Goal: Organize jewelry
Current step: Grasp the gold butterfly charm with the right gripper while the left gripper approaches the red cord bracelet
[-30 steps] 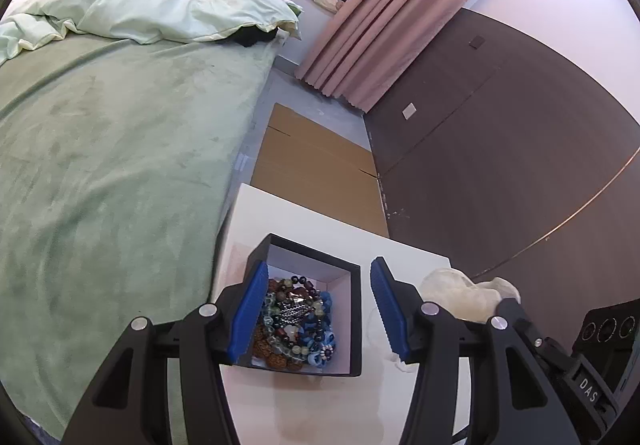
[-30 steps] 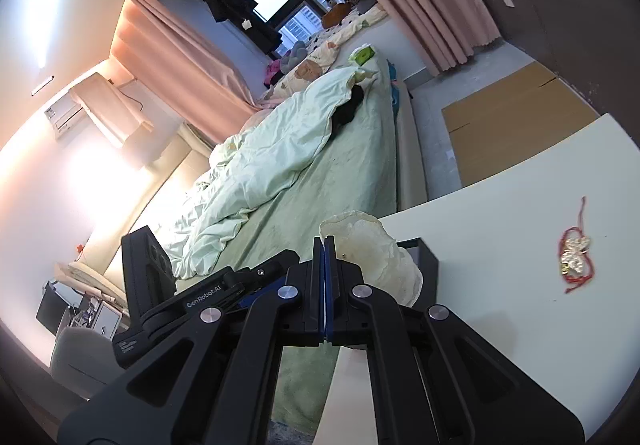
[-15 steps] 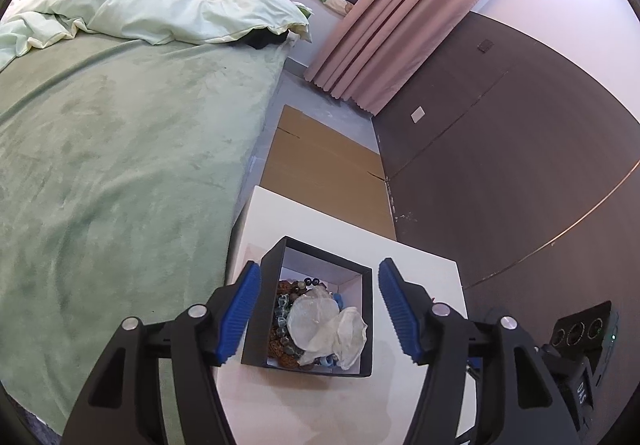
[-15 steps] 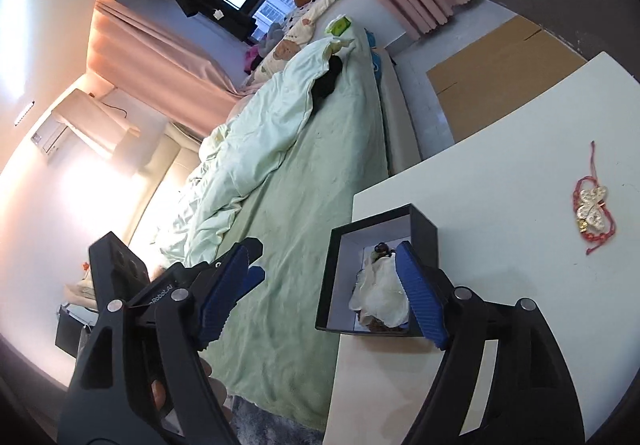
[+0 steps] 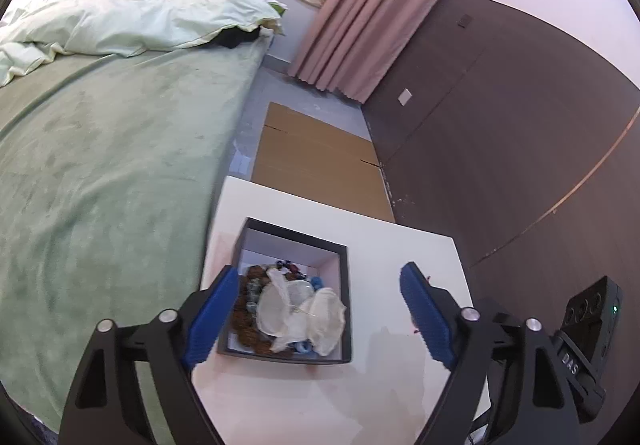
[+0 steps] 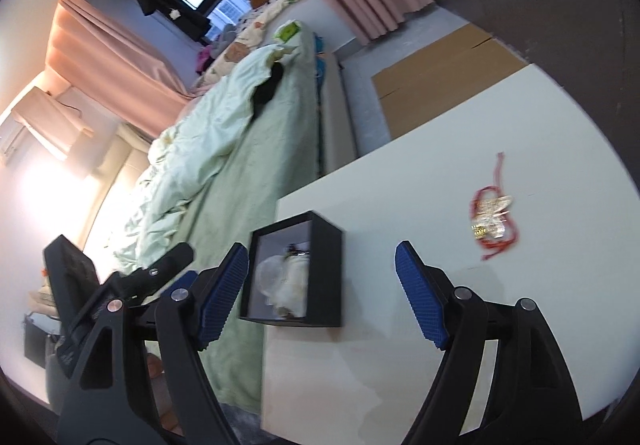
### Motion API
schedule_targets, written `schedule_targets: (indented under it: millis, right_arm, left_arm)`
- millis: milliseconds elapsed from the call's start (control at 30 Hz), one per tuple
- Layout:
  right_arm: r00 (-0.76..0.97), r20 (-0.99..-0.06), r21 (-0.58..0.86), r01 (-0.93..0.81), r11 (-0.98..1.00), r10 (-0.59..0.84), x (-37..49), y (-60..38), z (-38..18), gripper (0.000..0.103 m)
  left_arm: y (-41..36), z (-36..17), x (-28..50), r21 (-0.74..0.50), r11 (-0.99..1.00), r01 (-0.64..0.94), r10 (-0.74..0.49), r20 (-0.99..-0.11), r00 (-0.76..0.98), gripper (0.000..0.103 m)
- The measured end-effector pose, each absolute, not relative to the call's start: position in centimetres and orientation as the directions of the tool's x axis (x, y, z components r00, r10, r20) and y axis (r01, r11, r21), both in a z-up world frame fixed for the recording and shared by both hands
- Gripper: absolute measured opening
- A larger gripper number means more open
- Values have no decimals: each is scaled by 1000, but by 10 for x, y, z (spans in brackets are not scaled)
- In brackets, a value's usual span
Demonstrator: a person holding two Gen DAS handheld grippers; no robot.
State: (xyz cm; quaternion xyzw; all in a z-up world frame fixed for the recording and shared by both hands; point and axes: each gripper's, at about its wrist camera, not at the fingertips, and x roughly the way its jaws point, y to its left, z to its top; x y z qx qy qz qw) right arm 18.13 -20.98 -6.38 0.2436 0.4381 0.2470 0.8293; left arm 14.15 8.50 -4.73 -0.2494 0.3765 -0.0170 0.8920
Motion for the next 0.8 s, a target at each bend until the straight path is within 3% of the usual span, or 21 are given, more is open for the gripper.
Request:
schedule_targets:
  millis: [167, 500, 733, 800]
  right_arm:
    - [501, -645, 596, -143, 791, 577, 185, -230, -73, 76]
    - [494, -744, 510, -16, 860, 450, 194, -262, -95, 76]
    - [445, -814, 444, 62, 894, 374, 218, -264, -123, 40]
    - [441, -829, 414, 72, 907, 344, 226, -261, -127, 38]
  left_arm:
    - [69, -46, 142, -438, 890, -128, -220, -658, 720, 95]
    - [54, -59, 153, -441, 887, -136, -236, -688, 687, 95]
    - [47, -67, 165, -438, 888, -139, -241, -701, 671, 95]
    - [45, -69, 169, -438, 888, -140, -242, -704, 668, 95]
